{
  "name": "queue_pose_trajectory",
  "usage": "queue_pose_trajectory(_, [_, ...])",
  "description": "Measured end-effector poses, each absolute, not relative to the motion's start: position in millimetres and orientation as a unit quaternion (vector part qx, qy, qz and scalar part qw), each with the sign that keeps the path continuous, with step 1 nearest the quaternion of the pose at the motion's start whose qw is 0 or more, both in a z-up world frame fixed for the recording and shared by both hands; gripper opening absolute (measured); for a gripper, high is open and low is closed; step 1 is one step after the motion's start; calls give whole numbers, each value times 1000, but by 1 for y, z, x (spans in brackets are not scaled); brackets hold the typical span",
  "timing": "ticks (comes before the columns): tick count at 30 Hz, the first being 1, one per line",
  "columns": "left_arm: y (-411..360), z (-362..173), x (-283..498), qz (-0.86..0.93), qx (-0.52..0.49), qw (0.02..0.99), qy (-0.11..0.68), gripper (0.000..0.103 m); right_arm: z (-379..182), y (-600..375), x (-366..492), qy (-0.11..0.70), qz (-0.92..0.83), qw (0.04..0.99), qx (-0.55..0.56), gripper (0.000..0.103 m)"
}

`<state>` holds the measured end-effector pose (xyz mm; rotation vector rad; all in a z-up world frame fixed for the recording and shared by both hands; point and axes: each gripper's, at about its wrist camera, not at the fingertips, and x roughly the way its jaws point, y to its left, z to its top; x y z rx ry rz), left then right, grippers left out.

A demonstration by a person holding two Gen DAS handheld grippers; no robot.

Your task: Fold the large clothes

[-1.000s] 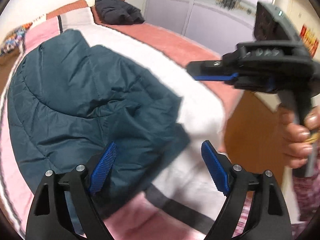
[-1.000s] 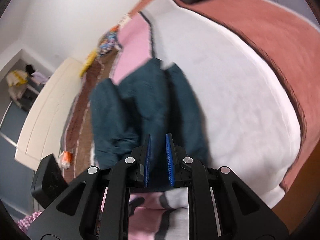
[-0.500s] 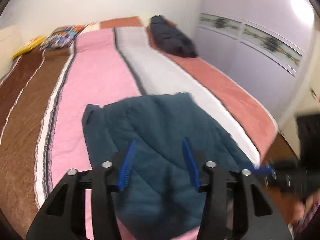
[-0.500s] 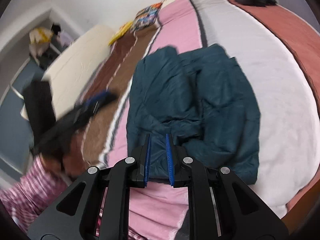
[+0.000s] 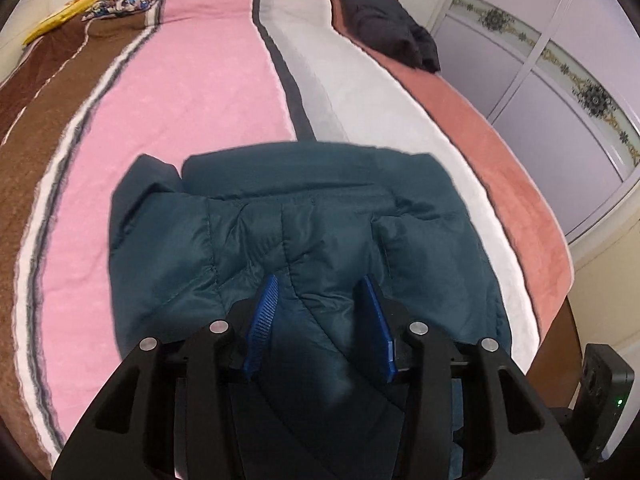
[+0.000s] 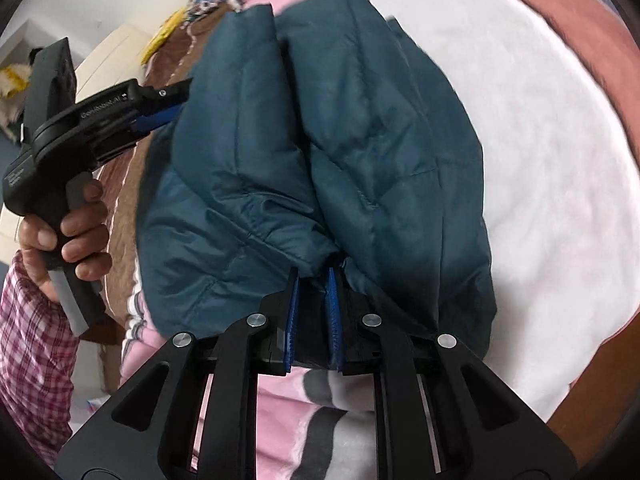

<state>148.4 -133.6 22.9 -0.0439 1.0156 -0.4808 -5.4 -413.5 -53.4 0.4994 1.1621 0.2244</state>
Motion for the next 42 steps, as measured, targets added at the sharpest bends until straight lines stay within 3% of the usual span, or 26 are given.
queue_pose_trajectory(14, [-139, 20, 154, -238, -20, 842, 484, 47, -70, -438, 6, 557, 111, 776, 273, 12])
queue_pose_trajectory(20, [-96, 55, 136, -251, -69, 849, 459, 68, -53, -434, 7, 550, 120, 785, 259, 17])
queue_pose_trajectory(28, [-33, 53, 98, -227, -120, 847, 466, 75, -30, -420, 9, 534, 133, 799, 243, 38])
queue_pose_trajectory(36, [3, 18, 61, -206, -191, 823, 493, 80, -14, -410, 6, 522, 127, 812, 229, 45])
queue_pose_trajectory(42, [2, -10, 52, -218, -210, 800, 518, 81, 1, -431, 1, 499, 104, 828, 235, 60])
